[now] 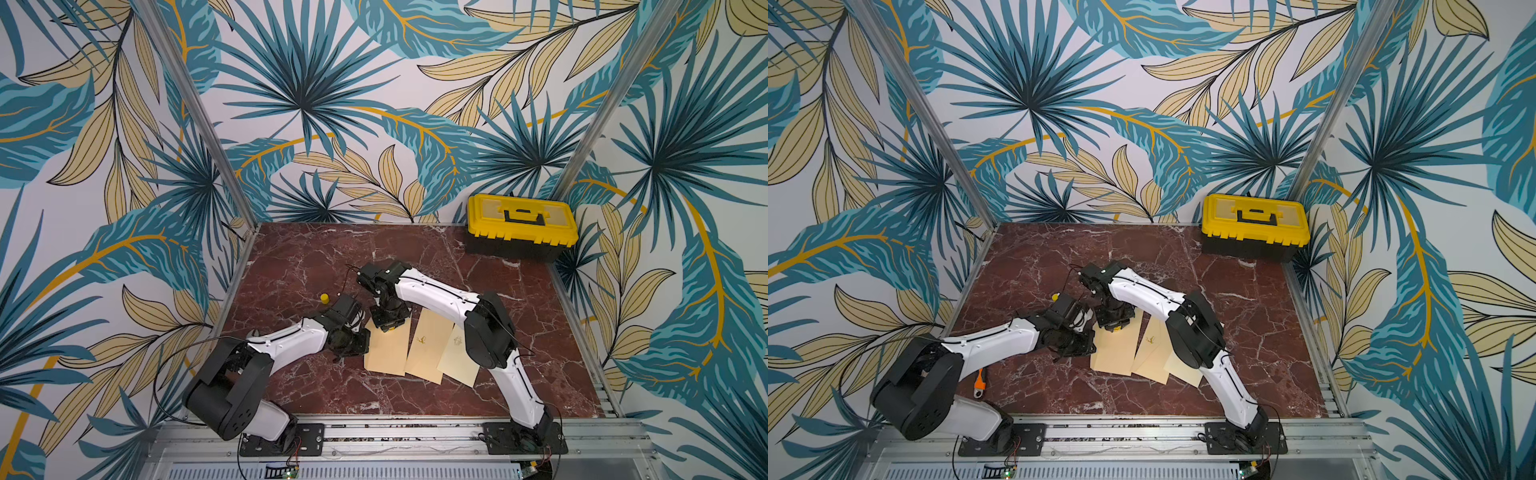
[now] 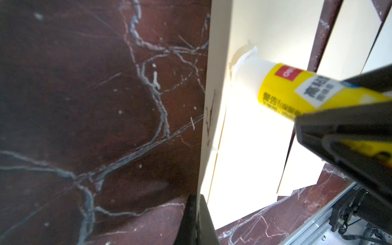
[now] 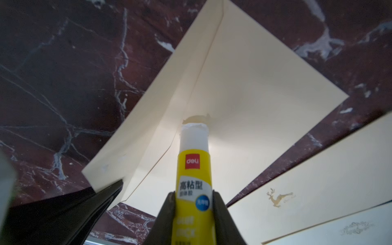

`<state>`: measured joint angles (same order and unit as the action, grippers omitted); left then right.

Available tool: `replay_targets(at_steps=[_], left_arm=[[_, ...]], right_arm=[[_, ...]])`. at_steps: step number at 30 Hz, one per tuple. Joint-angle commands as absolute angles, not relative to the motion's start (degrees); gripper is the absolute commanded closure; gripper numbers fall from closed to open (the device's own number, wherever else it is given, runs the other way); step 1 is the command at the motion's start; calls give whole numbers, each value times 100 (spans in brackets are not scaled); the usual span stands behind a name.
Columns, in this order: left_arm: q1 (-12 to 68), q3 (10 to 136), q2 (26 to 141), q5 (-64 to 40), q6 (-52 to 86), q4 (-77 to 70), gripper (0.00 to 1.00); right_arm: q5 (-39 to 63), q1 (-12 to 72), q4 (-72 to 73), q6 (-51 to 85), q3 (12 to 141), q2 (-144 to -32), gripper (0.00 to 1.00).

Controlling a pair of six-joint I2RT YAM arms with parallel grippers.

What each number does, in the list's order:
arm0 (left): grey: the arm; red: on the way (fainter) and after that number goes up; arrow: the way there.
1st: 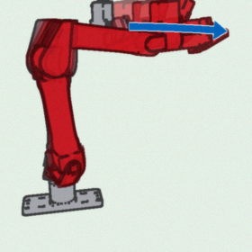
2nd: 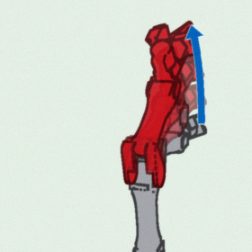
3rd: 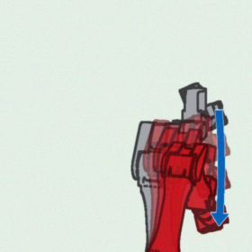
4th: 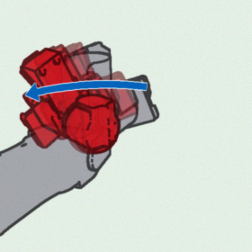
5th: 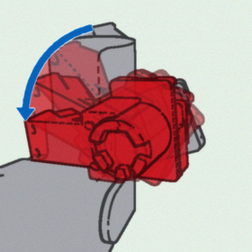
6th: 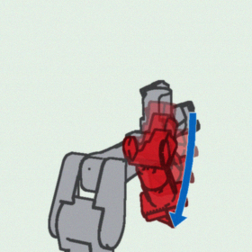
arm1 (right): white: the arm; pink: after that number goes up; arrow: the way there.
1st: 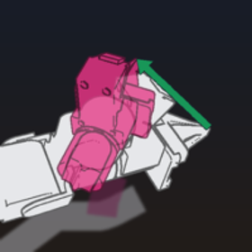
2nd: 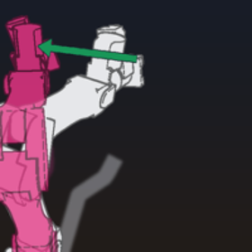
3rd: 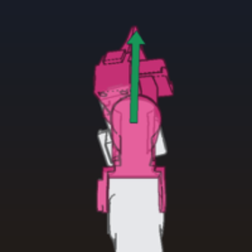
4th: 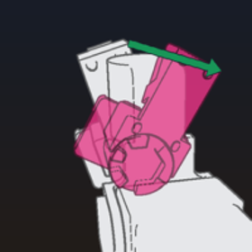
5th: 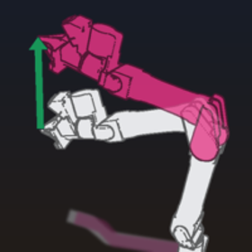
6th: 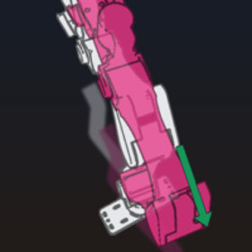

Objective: Seal the envelope with a glue stick
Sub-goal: Apply the envelope at the center of the board.

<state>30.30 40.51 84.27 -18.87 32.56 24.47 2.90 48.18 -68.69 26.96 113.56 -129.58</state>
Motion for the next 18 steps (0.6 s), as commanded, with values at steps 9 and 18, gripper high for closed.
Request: replay_targets(at_steps=[9, 18], left_arm=[[3037, 4087, 8313, -1758, 3151, 2583, 100], [3041, 4096, 8323, -1802, 3129, 2566, 100]], right_arm=[[869, 4952, -7184, 2665, 11019, -12796, 100], [-156, 4939, -7216, 2712, 11499, -13302, 100]])
